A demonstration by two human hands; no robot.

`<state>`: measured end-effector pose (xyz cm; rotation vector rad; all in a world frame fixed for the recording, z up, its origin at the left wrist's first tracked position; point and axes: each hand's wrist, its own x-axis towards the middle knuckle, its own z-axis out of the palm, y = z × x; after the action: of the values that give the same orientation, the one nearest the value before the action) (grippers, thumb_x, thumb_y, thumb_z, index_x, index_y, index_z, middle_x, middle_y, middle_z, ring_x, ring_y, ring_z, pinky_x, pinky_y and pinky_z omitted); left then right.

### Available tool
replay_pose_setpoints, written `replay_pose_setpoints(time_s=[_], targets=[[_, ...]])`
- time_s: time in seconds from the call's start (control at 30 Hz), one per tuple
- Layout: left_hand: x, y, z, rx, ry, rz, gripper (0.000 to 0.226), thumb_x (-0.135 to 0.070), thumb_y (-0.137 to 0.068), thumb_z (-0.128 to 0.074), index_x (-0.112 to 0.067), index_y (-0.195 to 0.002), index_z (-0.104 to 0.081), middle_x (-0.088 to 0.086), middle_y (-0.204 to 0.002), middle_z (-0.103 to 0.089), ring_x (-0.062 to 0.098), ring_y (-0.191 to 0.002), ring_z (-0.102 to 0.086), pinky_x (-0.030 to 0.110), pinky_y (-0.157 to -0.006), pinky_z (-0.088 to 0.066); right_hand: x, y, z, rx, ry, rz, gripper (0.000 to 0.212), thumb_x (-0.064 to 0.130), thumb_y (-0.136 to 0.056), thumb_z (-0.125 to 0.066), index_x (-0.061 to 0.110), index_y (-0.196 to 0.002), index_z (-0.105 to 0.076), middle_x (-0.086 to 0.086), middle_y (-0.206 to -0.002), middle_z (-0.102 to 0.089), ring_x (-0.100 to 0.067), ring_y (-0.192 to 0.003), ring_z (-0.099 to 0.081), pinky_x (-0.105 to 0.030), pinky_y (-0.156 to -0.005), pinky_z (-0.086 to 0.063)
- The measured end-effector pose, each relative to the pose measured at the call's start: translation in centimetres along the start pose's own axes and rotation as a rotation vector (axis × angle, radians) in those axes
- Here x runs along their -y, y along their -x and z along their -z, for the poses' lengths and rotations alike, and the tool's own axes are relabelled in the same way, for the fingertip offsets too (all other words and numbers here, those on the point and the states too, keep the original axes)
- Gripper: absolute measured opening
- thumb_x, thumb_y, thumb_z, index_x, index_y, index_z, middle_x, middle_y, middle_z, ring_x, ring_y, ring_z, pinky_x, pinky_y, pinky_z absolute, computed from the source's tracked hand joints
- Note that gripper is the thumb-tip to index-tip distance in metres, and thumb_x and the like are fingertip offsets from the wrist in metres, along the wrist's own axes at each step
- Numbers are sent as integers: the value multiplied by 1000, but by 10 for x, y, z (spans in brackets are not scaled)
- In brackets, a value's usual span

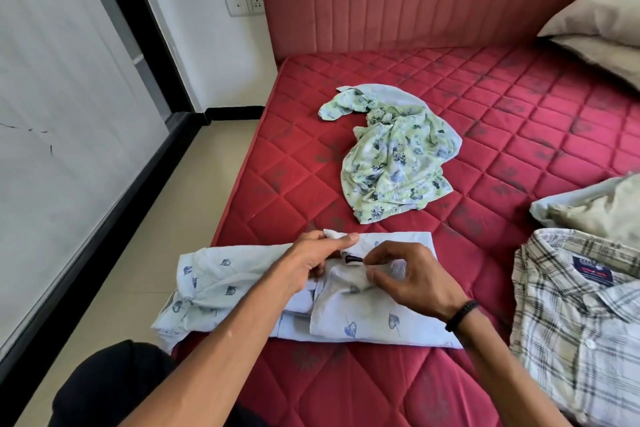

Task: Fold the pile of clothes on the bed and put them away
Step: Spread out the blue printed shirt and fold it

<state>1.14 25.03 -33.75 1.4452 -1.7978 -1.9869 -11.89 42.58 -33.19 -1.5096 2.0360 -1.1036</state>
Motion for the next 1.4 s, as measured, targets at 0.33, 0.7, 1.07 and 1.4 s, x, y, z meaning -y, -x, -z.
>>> replay_pose_setpoints(time_s=[0.33,0.7,1.07,1.4], targets=[[8,4,18,77,-330,3,45,-55,-72,-88,-21,-59,-62,-4,-58,-46,11,-46,-32,24,-46,-21,2,-21,-4,-212,-281,-79,24,2,-90,-75,20,-106,-76,9,-96,-79,-9,-95,-74,-37,-92,-60],[19,31,25,-546,-555,-543,41,-55,-102,-48,-22,-83,-61,-9,-79,-67,15,-73,-60,32,-66,-43,-30,-11,-67,-112,593,-83,66,65,-103,-23,29,-154,-42,2,-157,-45,-22,-149,-34,-53,-125,-18],[103,10,-51,-404,-1006,-863,68,-60,-108,-24,-16,-154,-47,5,-161,-42,19,-151,-37,46,-123,-24,-25,26,-16,-367,63,-685,78,52,-91,-71,13,-151,-41,-15,-148,-51,-36,-135,-48,-45,-109,-39],[100,16,-67,-454,-932,-856,67,-58,-108,-17,-20,-159,-38,-3,-164,-36,13,-154,-29,45,-125,-19,-8,65,21,-439,-597,-744,37,3,-68,-95,1,-98,-72,-13,-86,-80,-24,-72,-78,-33,-59,-62]])
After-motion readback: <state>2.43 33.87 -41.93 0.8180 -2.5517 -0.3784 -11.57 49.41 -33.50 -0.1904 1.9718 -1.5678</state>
